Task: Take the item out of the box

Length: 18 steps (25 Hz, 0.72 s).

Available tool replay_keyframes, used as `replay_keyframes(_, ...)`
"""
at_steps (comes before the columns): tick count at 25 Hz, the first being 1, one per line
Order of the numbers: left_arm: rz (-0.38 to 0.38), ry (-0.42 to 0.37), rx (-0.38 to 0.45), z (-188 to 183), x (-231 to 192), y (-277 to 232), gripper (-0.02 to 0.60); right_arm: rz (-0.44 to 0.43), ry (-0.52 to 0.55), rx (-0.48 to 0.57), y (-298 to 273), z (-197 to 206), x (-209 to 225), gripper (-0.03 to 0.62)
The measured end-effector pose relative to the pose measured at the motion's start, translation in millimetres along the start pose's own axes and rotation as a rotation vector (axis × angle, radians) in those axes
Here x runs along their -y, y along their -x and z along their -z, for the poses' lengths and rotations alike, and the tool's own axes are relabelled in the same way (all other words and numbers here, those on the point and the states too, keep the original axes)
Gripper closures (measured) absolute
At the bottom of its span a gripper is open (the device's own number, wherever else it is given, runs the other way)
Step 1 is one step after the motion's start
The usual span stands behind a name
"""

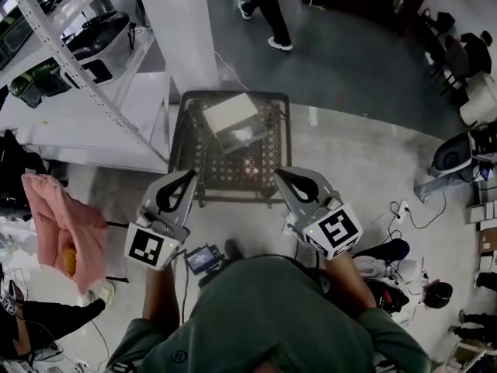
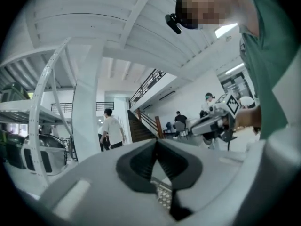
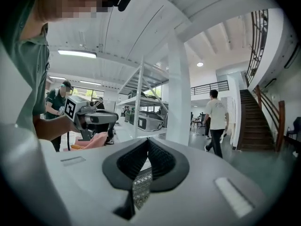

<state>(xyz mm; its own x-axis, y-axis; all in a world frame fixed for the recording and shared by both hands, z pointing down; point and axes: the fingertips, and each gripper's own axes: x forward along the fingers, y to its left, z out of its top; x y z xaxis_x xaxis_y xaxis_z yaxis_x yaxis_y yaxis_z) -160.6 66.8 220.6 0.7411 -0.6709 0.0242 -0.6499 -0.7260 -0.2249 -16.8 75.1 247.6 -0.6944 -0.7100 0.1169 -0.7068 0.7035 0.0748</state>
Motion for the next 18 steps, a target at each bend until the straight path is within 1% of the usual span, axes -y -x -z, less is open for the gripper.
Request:
replay_keyframes(4, 0.058, 0.015, 0.015, 9, -30, -7, 0.578, 0.044, -0.002, -0.006, -36, -7, 1, 0.586)
replay_keyframes(8, 0.085, 0.047, 0.032, 20, -51, -15, 0.578, 0.057, 0.004, -0.035, -60, -4, 1, 0.586)
replay_keyframes(10, 0.094, 0.062, 0.024, 29, -60, -22, 0.578, 0.066, 0.004, -0.050, -68, 0, 6, 0.586)
replay_keyframes(13, 0.105, 0.076, 0.006, 42, -69, -36, 0.578, 0.078, -0.002, -0.067, -77, 7, 21, 0.586)
replay_keyframes(18, 0.112, 0.074, -0.021, 58, -73, -64, 0.578, 0.085, -0.017, -0.068, -89, 22, 59, 0.586)
